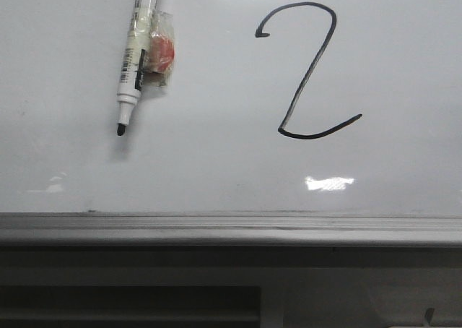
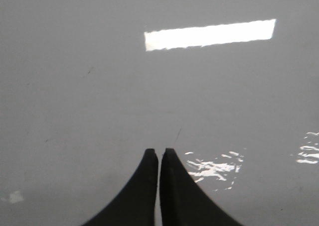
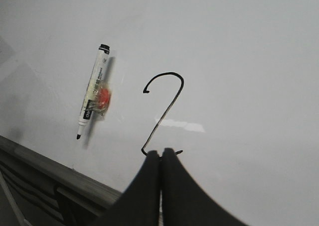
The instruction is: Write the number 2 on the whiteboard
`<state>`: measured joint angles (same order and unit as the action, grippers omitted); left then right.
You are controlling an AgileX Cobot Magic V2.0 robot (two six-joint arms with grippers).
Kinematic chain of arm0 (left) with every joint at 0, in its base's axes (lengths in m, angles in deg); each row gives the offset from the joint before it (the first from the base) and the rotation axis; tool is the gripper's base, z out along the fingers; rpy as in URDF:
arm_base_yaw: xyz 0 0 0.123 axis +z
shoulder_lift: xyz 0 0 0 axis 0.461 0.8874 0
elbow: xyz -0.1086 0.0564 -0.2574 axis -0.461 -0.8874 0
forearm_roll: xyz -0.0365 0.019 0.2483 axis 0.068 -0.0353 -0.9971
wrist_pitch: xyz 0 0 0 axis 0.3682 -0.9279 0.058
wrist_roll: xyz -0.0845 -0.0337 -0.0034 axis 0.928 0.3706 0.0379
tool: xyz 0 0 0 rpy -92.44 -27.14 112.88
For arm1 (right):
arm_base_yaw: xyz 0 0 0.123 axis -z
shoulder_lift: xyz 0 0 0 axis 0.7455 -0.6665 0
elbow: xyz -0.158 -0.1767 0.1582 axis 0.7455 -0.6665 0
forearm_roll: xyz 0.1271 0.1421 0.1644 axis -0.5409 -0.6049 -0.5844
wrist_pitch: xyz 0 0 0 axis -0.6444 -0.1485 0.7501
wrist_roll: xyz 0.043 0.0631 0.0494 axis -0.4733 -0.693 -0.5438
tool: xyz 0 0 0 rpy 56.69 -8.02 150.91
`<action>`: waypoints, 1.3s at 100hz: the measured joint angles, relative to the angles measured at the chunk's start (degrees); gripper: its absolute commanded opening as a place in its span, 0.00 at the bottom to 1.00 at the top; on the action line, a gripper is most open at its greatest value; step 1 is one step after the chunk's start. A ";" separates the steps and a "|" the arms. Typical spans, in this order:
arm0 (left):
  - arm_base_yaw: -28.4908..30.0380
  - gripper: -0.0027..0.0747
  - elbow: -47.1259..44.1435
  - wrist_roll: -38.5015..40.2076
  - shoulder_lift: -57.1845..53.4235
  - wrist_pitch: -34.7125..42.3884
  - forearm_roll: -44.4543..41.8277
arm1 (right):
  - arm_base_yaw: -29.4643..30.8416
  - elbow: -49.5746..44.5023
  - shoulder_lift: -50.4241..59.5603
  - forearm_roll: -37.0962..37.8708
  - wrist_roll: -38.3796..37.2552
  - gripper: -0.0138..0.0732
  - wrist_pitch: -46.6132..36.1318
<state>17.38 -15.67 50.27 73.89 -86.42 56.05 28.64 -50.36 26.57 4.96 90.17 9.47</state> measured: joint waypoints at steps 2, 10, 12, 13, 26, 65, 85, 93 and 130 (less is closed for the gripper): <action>0.66 0.01 -0.10 0.00 0.00 -0.15 0.00 | 0.00 0.00 0.00 0.00 0.00 0.10 0.00; 3.09 0.01 -0.72 0.00 -0.05 -0.44 0.00 | 0.00 0.00 0.00 0.00 0.00 0.10 0.00; 3.70 0.01 -0.87 0.00 -0.05 -0.44 0.12 | 0.00 0.00 0.00 0.00 0.00 0.10 0.00; 3.90 0.01 -0.99 0.00 -0.05 -0.44 0.12 | 0.00 -0.10 0.00 0.00 0.00 0.10 0.00; 6.39 0.01 -1.37 0.00 -1.23 -0.38 0.46 | 0.00 -0.09 0.00 -0.10 0.00 0.10 0.00; 8.90 0.01 -1.37 1.23 -1.77 -2.88 0.54 | 0.00 -0.22 0.10 -0.10 0.00 0.10 -0.11; 6.97 0.01 -1.37 1.23 -1.77 -3.18 0.14 | 0.00 -0.22 0.10 -0.10 0.00 0.10 -0.11; 6.87 0.01 -1.37 1.23 -1.77 -3.18 0.14 | 0.00 -0.22 0.10 -0.10 0.00 0.10 -0.11; 6.87 0.01 -1.37 1.34 -1.77 -3.18 0.07 | 0.00 -0.22 0.10 -0.10 0.00 0.10 -0.11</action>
<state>24.26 -17.03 51.62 72.13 -89.60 56.12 28.64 -50.58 26.66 4.86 90.17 9.36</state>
